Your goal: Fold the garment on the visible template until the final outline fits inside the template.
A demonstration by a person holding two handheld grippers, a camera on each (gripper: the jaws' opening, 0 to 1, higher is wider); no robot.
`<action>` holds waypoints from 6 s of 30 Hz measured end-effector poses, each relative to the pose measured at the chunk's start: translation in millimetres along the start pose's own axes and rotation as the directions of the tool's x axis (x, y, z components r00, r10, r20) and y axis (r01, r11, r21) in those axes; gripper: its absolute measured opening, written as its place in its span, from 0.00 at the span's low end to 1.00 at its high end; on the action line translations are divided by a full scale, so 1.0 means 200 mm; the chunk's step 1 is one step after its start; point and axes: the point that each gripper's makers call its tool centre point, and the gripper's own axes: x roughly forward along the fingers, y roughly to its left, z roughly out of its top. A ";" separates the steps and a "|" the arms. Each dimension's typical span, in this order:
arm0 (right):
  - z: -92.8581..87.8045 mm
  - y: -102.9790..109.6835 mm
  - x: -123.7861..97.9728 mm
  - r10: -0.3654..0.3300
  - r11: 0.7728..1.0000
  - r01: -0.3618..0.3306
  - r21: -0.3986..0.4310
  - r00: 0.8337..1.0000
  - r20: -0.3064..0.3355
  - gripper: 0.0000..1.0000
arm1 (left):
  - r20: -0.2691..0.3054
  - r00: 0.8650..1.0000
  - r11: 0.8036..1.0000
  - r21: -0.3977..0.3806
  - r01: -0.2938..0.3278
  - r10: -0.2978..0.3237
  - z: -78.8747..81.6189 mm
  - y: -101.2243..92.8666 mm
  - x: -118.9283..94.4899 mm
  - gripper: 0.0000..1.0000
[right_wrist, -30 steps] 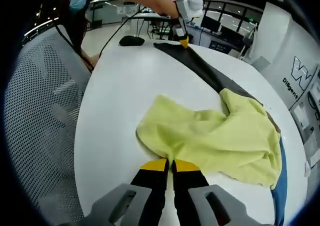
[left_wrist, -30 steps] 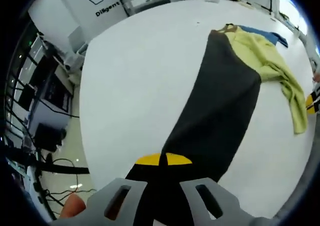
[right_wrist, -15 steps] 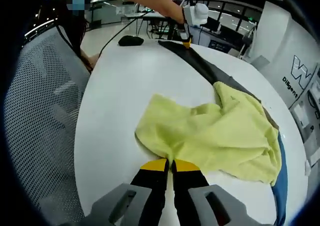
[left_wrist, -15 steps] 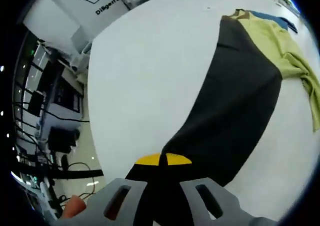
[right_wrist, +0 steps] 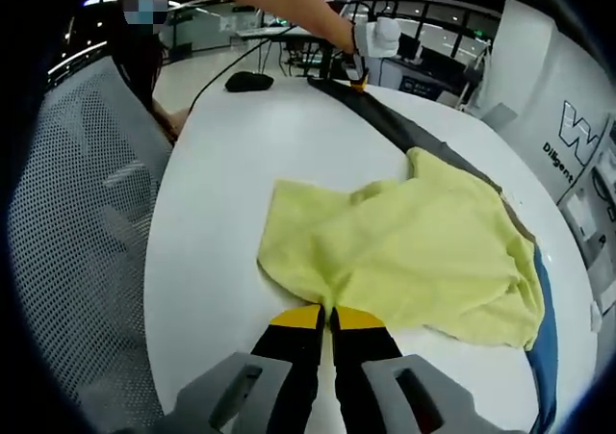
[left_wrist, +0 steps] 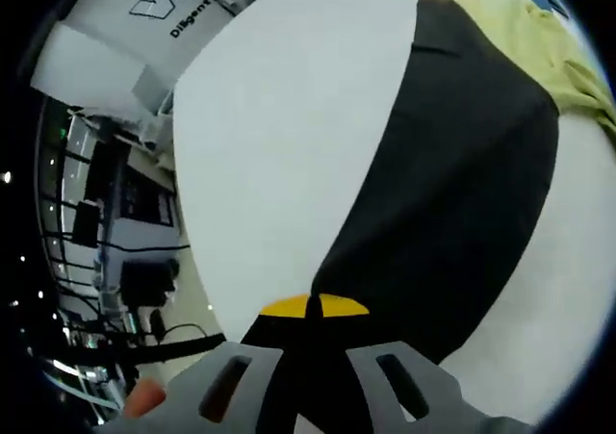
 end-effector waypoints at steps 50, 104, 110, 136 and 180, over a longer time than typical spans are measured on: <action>-0.01 0.00 0.00 -0.013 1.000 0.013 -0.027 1.000 -0.014 0.00 | 0.393 0.893 0.956 0.271 0.114 -0.218 0.42 -1.06 -0.71 0.19; -0.02 0.01 -0.01 -0.036 0.998 0.035 -0.044 0.999 -0.018 0.00 | 0.347 0.825 0.874 -0.027 0.485 -0.447 0.22 -1.60 -0.77 0.14; -0.03 0.01 -0.01 -0.035 0.998 0.035 -0.044 0.999 -0.015 0.00 | 0.346 0.825 0.876 -0.018 0.483 -0.447 0.23 -1.62 -0.77 0.00; -0.03 0.03 -0.02 -0.006 0.999 0.006 -0.035 1.000 -0.015 0.05 | 0.327 0.837 0.884 -0.015 0.468 -0.438 0.18 -1.58 -0.80 0.00; -0.08 0.13 -0.15 0.100 0.995 -0.100 0.020 0.995 -0.028 0.09 | 0.315 0.829 0.881 0.062 0.469 -0.463 0.10 -1.54 -0.93 0.00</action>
